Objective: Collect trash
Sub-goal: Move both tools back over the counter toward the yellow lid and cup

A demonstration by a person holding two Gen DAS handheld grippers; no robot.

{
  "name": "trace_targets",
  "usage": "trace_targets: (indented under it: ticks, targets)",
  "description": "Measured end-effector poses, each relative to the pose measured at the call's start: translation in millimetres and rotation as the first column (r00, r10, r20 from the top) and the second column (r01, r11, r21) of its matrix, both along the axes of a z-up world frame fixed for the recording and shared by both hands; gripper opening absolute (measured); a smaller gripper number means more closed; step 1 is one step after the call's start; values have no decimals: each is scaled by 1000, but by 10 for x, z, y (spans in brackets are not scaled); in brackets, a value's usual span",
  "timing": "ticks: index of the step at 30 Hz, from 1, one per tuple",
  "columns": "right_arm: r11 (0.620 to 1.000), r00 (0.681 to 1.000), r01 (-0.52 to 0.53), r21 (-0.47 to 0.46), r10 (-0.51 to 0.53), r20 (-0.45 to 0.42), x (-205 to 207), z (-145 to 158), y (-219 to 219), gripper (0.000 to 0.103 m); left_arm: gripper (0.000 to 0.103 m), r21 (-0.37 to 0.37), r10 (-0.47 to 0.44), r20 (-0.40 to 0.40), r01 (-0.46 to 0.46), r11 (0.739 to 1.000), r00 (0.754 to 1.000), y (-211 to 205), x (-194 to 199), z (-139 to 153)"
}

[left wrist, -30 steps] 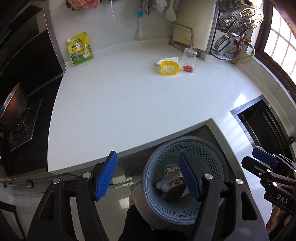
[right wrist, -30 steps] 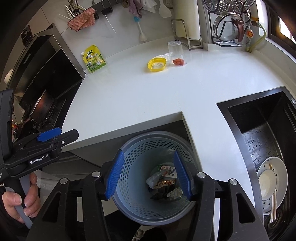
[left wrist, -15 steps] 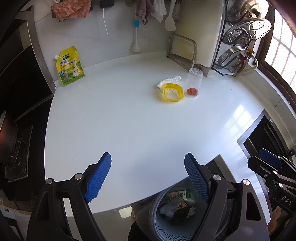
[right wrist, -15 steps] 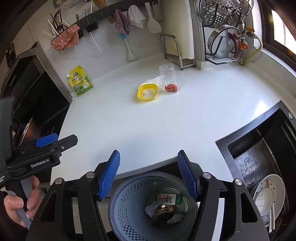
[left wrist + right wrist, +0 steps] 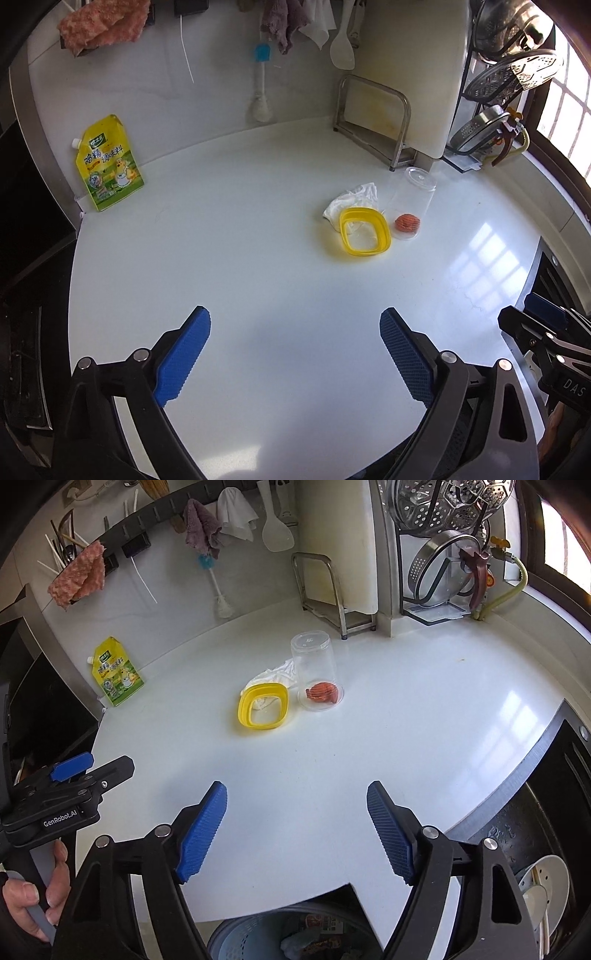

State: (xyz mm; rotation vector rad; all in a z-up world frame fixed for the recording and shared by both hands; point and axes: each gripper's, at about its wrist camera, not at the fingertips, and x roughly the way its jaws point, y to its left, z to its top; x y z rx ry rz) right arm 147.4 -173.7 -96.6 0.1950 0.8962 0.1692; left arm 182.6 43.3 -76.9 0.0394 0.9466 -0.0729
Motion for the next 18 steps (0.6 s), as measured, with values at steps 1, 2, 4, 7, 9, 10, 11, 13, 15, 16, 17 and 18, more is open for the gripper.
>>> trace_targets:
  ticks: [1,2,4,7,9,10,11,13,15,16,17,18]
  targets:
    - [1000,1000,8,-2,-8,-3,62,-28,6,75,91,6,-3,2,3,1000,1000,8,54,-20]
    - [1000,1000,16,-2,-16,-7,123,-54,12,75,91,12,-4,4,4,1000,1000,9,106,-39]
    - [1000,999,31,3,-31,-8,225,-100,15,75,91,14,-5,6,5,1000,1000,38,209,-74]
    - [999,999,47,7,-47,-7,358,-156,20,75,91,10,-8,8,8,1000,1000,83,349,-118]
    - [998,998,57,6,-57,-1,430,-183,29,75,91,13,-12,10,11,1000,1000,101,423,-147]
    - [998,998,61,6,-61,2,464,-194,33,75,91,15,-13,10,13,1000,1000,110,457,-165]
    - [998,998,66,7,-66,5,496,-205,36,75,91,16,-15,9,14,1000,1000,115,488,-185]
    - [997,997,74,7,-74,9,565,-225,44,75,91,12,-17,3,17,1000,1000,134,545,-228]
    - [997,997,80,0,-80,12,634,-246,60,75,91,8,-18,-2,18,1000,1000,144,592,-271]
    - [997,996,83,-4,-83,14,665,-257,65,75,91,7,-18,-4,18,1000,1000,150,617,-291]
    - [996,996,85,-5,-85,16,698,-269,66,75,91,6,-18,-4,18,1000,1000,159,641,-308]
    - [996,996,89,-9,-89,18,734,-280,71,75,91,4,-15,-4,15,1000,1000,168,665,-325]
